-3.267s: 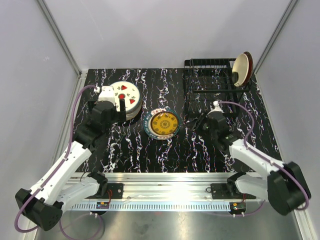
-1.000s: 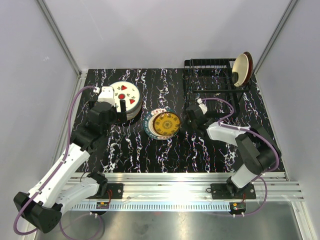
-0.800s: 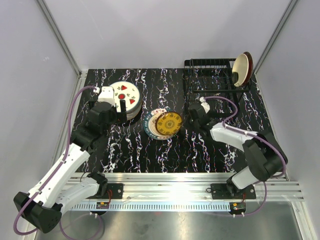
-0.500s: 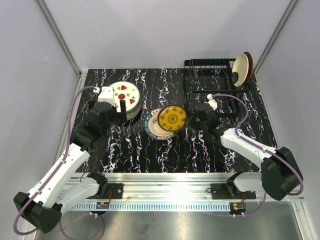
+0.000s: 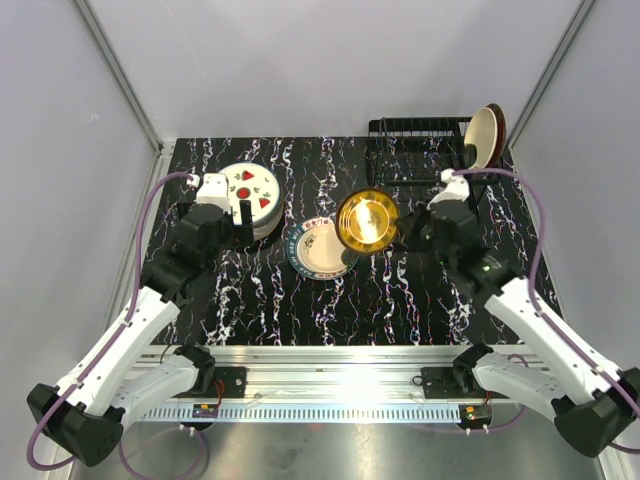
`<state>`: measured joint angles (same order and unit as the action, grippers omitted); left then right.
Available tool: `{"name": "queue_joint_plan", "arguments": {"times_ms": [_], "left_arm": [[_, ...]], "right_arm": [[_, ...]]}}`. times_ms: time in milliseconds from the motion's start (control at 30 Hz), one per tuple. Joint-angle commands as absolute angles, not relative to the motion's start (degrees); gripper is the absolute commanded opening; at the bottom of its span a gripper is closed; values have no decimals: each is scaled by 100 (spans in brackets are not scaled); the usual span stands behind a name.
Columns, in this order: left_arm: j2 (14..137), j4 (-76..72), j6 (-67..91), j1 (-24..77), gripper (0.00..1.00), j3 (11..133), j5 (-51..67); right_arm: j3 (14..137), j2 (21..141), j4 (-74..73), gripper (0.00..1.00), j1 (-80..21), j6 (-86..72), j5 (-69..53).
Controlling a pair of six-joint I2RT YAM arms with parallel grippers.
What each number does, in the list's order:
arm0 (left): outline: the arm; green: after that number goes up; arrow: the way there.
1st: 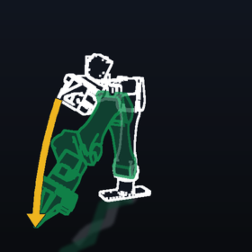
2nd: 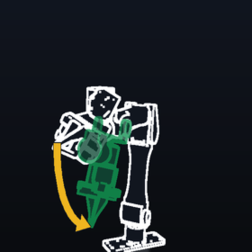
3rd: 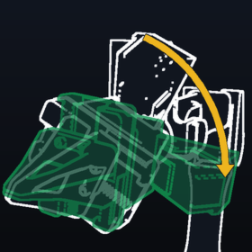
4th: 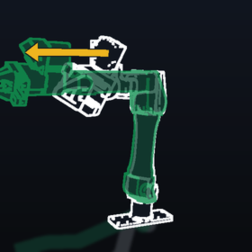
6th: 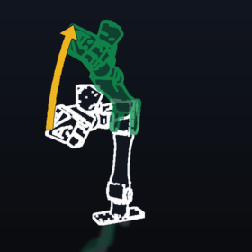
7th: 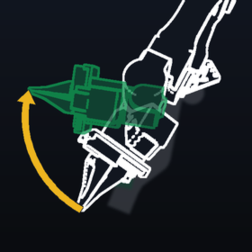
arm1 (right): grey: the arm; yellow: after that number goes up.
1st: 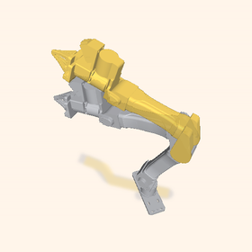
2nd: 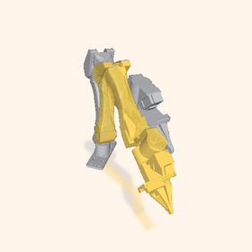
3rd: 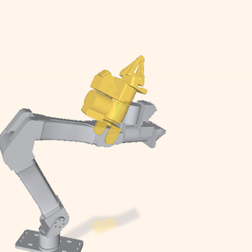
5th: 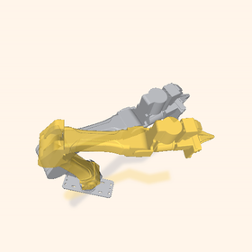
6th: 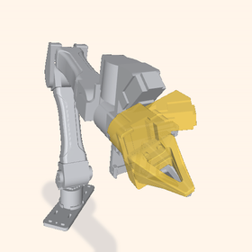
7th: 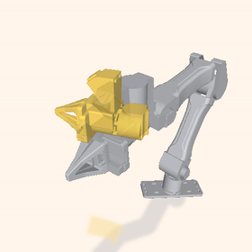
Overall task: Load the plates into the dish rack
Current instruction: Grab a plate with the right arm, then insert the plate into the dish rack
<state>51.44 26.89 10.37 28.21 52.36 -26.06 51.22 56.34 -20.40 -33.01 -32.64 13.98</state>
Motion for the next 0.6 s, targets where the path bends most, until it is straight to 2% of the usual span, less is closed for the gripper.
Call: {"name": "queue_joint_plan", "arguments": {"times_ms": [0, 200, 567], "left_arm": [[5054, 2487, 1063, 2856, 99, 5361, -2575], [5080, 2487, 1072, 2865, 99, 5361, -2558], [5089, 2487, 1063, 2865, 99, 5344, -2593]], "right_arm": [[6124, 5291, -2434, 0, -3349, -2383, 1670], [7259, 5335, -2724, 0, -3349, -1680, 2205], [8692, 6486, -2330, 0, -3261, -159, 4025]]}}
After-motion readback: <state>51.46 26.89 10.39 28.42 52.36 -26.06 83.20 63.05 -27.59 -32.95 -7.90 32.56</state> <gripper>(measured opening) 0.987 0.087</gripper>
